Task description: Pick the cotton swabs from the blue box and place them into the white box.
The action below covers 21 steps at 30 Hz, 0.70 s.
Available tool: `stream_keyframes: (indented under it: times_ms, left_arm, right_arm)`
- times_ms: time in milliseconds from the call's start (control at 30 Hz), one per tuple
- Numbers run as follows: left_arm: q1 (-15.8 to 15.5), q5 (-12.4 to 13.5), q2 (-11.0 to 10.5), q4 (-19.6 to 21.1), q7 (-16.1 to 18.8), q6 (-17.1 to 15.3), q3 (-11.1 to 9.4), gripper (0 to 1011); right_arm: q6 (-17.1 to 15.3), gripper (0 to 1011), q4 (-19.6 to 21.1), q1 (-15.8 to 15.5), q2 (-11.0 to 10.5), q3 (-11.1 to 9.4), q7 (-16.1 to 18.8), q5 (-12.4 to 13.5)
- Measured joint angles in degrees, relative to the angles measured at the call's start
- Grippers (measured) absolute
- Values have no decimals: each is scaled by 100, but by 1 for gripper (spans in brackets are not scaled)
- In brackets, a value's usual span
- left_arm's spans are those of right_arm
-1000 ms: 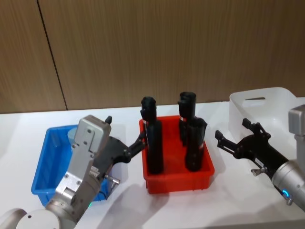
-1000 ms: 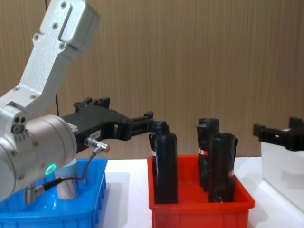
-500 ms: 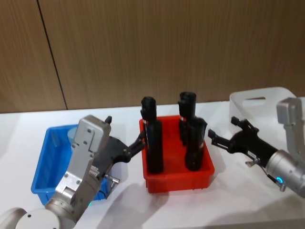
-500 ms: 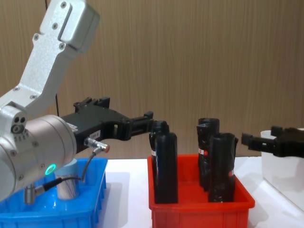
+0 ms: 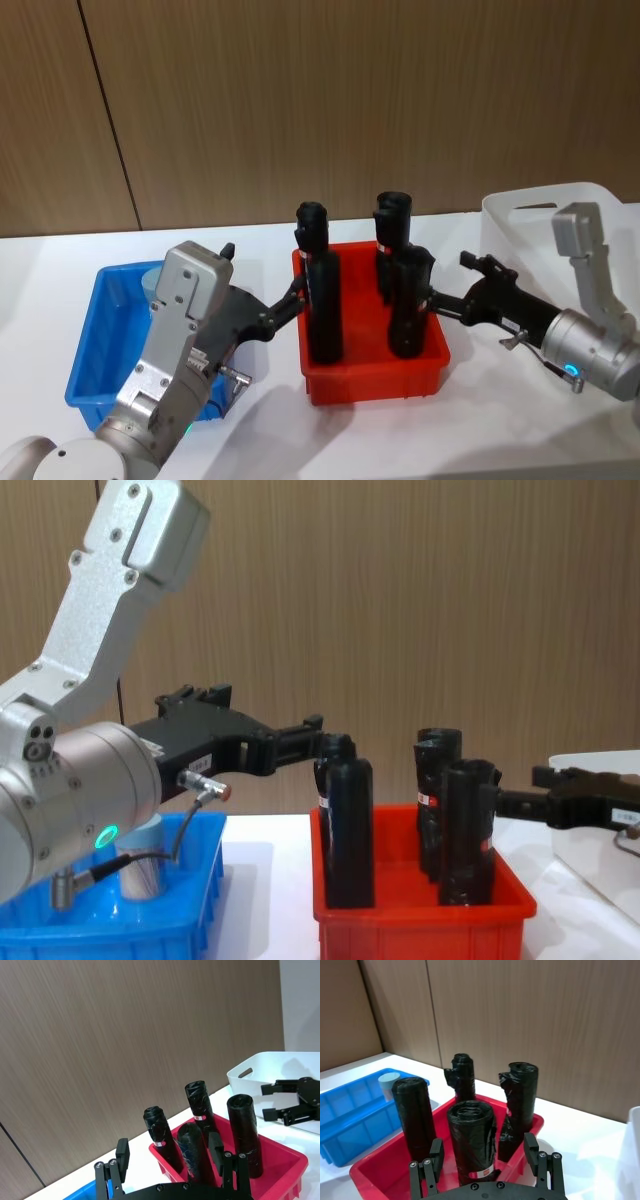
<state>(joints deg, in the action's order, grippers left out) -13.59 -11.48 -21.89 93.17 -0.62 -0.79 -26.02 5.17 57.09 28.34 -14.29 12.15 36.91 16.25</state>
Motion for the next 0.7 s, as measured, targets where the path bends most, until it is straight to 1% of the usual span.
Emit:
stream_keyframes:
  times_ms: [33,67,100,133,200,233,367,700]
  left_arm:
    - [0,0,0,0,0,0,0,1000]
    - [0,0,0,0,0,0,0,1000]
    - [0,0,0,0,0,0,0,1000]
    - [0,0,0,0,0,0,0,1000]
    - [0,0,0,0,0,0,0,1000]
    - [0,0,0,0,0,0,0,1000]
    - [0,0,0,0,0,0,0,999]
    - [0,0,0,0,0,0,0,1000]
  right_arm:
    - [20,1001,-129,66,18,18,75,-17]
    - [20,1001,-129,66,18,18,75,-17]
    - [54,1001,-267,161,48,43,187,-36]
    - [54,1001,-267,161,48,43,187,-36]
    - [110,1001,-522,299,95,79,335,-47]
    - [110,1001,-522,299,95,79,335,-47]
    - [200,1001,-869,504,164,129,516,-62]
    - [418,1001,-1590,924,305,197,726,-61]
